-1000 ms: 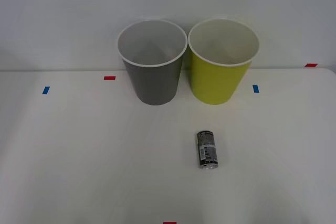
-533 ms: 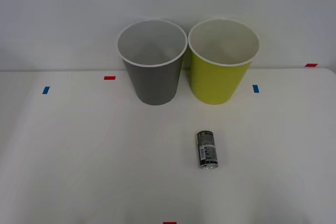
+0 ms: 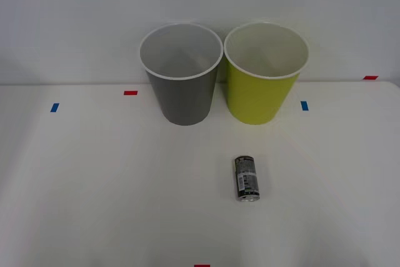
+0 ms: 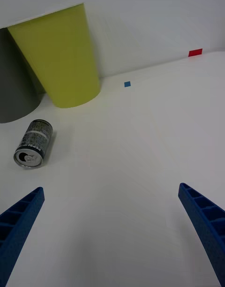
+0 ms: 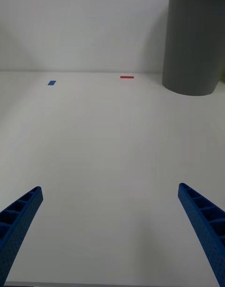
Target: Put cans in the gray bin and PET bottles in the light green bin.
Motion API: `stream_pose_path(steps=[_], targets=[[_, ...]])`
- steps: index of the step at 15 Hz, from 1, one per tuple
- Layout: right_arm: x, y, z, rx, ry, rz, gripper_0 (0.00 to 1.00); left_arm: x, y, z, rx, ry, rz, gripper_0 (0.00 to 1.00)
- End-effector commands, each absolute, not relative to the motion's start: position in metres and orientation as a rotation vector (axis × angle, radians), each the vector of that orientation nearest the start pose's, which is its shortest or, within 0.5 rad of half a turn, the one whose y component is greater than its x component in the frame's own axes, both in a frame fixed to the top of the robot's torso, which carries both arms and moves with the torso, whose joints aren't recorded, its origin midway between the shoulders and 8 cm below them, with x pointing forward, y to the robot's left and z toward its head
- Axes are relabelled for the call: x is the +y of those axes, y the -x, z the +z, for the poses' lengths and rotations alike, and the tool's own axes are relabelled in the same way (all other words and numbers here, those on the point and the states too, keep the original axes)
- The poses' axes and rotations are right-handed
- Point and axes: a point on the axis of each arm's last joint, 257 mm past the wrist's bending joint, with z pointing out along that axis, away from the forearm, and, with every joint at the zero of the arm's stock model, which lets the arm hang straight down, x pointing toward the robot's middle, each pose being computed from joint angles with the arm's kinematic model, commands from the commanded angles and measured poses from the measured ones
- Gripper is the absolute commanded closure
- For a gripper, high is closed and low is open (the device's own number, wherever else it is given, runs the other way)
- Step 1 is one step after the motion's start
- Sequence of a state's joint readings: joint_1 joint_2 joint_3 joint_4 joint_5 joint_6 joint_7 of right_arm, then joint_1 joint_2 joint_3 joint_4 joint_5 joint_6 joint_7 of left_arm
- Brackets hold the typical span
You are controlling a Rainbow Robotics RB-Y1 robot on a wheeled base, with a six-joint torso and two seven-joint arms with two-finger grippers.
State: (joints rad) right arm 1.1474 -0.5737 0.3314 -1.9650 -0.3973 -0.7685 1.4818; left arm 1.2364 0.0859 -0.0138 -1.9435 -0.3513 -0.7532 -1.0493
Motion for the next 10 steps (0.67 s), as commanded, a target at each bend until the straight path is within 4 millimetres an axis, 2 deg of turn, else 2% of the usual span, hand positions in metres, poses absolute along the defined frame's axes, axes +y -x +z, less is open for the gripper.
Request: stream_pose_path(steps=[1, 10], targets=[[-0.2817, -0.1623, -0.2727, 1.671, -0.154, 0.207, 0.0, 0.2871, -0.1553, -0.2825, 1.689, 0.064, -0.005, 0.0], [-0.2817, -0.1623, -0.2727, 1.671, -0.154, 0.207, 0.0, 0.2871, -0.1553, -0.2825, 1.689, 0.064, -0.005, 0.0]])
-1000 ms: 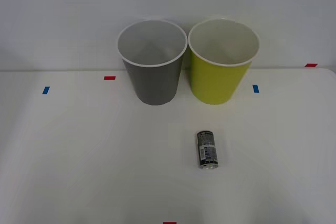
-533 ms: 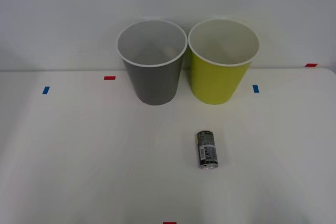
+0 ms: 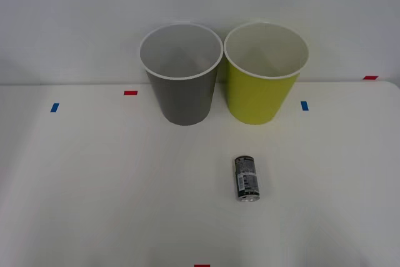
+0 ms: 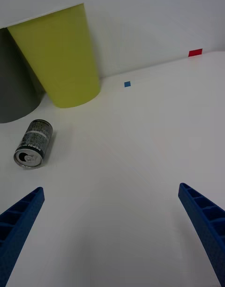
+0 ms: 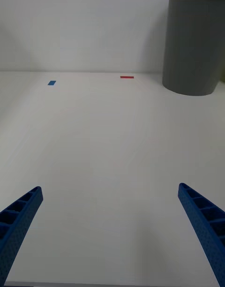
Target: Put cans in the gray bin and PET bottles in the light green bin.
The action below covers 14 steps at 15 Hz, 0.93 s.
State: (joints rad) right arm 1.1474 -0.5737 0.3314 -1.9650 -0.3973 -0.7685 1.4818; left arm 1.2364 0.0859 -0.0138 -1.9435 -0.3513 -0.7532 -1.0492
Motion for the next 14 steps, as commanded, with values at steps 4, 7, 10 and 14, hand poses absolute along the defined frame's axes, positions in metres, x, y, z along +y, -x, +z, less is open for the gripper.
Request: stream_pose_path(steps=[4, 7, 10, 14], targets=[[-0.2817, -0.1623, -0.2727, 1.671, -0.154, 0.207, 0.0, 0.2871, -0.1553, -0.2825, 1.689, 0.064, -0.005, 0.0], [-0.2817, -0.1623, -0.2727, 1.671, -0.154, 0.207, 0.0, 0.2871, -0.1553, -0.2825, 1.689, 0.064, -0.005, 0.0], [-0.2817, -0.1623, -0.2727, 1.671, -0.154, 0.207, 0.0, 0.2871, -0.1553, -0.2825, 1.689, 0.064, -0.005, 0.0], [-0.2817, -0.1623, -0.2727, 1.671, -0.154, 0.207, 0.0, 0.2871, -0.1553, -0.2825, 1.689, 0.064, -0.005, 0.0]])
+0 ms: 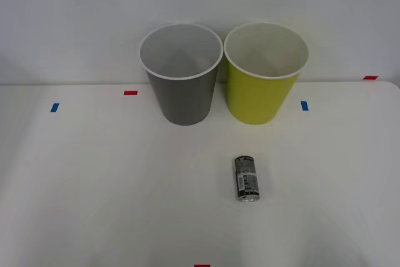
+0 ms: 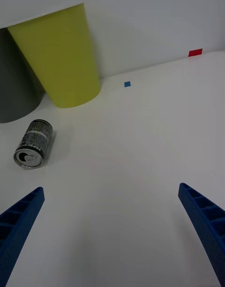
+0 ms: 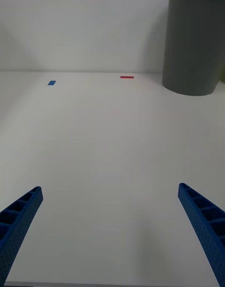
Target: Put cans in the gray bin and PET bottles in the light green bin.
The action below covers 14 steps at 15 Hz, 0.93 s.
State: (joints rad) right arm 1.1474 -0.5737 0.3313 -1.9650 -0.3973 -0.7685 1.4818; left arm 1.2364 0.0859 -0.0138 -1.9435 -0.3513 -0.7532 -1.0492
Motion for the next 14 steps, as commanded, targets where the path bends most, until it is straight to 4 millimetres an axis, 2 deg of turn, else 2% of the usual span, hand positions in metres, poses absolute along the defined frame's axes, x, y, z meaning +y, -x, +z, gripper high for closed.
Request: stream_pose_path(steps=[1, 2, 5, 10, 12, 14], targets=[[-0.282, -0.162, -0.273, 1.671, -0.154, 0.207, 0.0, 0.287, -0.155, -0.282, 1.689, 0.064, -0.005, 0.0], [-0.281, -0.165, -0.284, 1.686, -0.161, 0.205, 0.0, 0.287, -0.155, -0.282, 1.689, 0.064, -0.005, 0.0], [-0.272, -0.176, -0.27, 1.659, -0.112, 0.234, 0.0, 0.287, -0.155, -0.282, 1.689, 0.064, -0.005, 0.0], [-0.295, -0.206, -0.268, 1.736, -0.072, 0.171, 0.0, 0.287, -0.155, -0.282, 1.689, 0.064, -0.005, 0.0], [-0.285, -0.217, -0.266, 1.793, -0.111, 0.21, 0.0, 0.287, -0.155, -0.282, 1.689, 0.064, -0.005, 0.0], [-0.266, -0.237, -0.254, 1.858, -0.12, 0.273, 0.0, 0.287, -0.155, -0.282, 1.689, 0.064, -0.005, 0.0]])
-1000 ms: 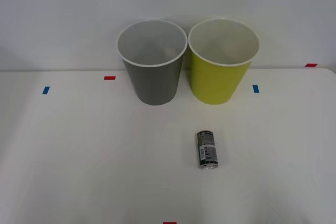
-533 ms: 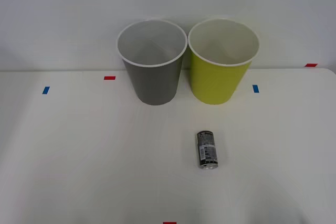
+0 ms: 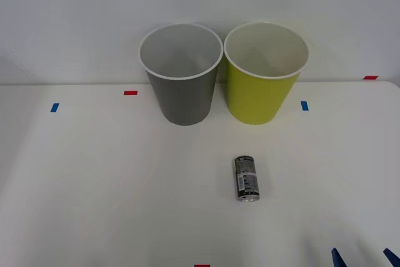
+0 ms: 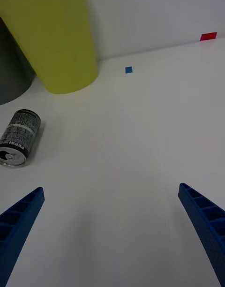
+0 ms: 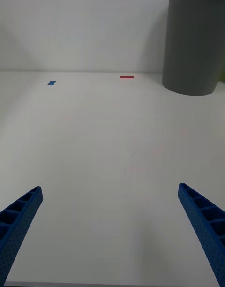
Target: Put cans in the gray bin and PET bottles in the light green bin.
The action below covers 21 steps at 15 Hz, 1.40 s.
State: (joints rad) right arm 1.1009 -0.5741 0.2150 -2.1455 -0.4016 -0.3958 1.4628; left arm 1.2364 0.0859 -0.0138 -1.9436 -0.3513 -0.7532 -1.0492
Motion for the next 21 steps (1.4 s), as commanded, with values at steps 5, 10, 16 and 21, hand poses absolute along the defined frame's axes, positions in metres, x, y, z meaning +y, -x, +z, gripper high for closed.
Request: stream_pose_path(steps=[5, 10, 16, 21], targets=[[-0.257, -0.279, -0.25, 1.922, -0.038, 0.291, 0.0, 0.287, -0.155, -0.282, 1.689, 0.064, -0.005, 0.0], [-0.238, -0.302, -0.242, 2.047, -0.042, 0.374, 0.0, 0.287, -0.155, -0.282, 1.689, 0.064, -0.005, 0.0], [-0.228, -0.348, -0.23, 2.155, -0.081, 0.315, 0.0, 0.287, -0.155, -0.282, 1.689, 0.064, -0.005, 0.0], [-0.206, -0.368, -0.225, 2.252, -0.219, 0.356, 0.0, 0.287, -0.155, -0.282, 1.689, 0.064, -0.005, 0.0]])
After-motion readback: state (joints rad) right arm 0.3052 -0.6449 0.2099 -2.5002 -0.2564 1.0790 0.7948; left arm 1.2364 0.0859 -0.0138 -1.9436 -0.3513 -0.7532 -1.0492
